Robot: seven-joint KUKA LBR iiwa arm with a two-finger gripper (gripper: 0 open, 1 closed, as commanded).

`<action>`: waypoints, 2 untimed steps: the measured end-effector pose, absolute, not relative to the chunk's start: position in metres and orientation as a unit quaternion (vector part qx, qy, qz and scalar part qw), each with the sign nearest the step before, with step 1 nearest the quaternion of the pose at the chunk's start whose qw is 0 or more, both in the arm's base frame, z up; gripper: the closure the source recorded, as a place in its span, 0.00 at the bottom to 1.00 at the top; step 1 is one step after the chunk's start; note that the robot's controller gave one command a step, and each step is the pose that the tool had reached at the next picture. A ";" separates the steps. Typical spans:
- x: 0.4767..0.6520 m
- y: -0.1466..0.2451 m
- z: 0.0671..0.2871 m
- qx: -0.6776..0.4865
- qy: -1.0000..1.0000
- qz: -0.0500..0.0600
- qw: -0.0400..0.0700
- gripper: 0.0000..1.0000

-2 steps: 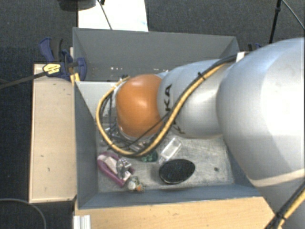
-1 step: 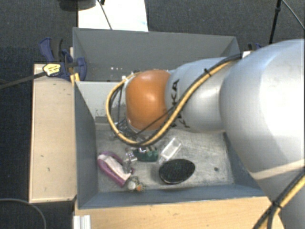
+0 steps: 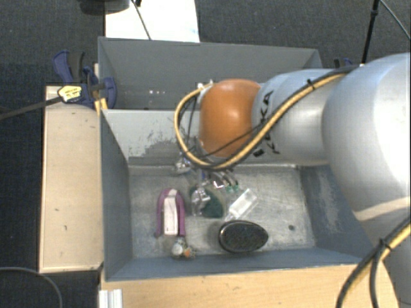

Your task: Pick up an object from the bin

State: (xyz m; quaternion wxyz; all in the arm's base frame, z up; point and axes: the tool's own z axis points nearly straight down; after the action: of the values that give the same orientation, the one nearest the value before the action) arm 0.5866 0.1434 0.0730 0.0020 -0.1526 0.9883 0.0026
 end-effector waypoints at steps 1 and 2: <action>0.514 0.181 0.102 -0.281 0.960 0.001 0.004 0.00; 0.522 0.190 0.082 -0.420 0.907 0.000 0.021 0.00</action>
Offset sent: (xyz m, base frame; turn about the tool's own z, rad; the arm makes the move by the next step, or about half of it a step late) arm -0.0745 0.0369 0.0271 -0.2663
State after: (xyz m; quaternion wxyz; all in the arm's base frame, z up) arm 0.5225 0.1903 0.0824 0.0214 -0.4195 0.9075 -0.0005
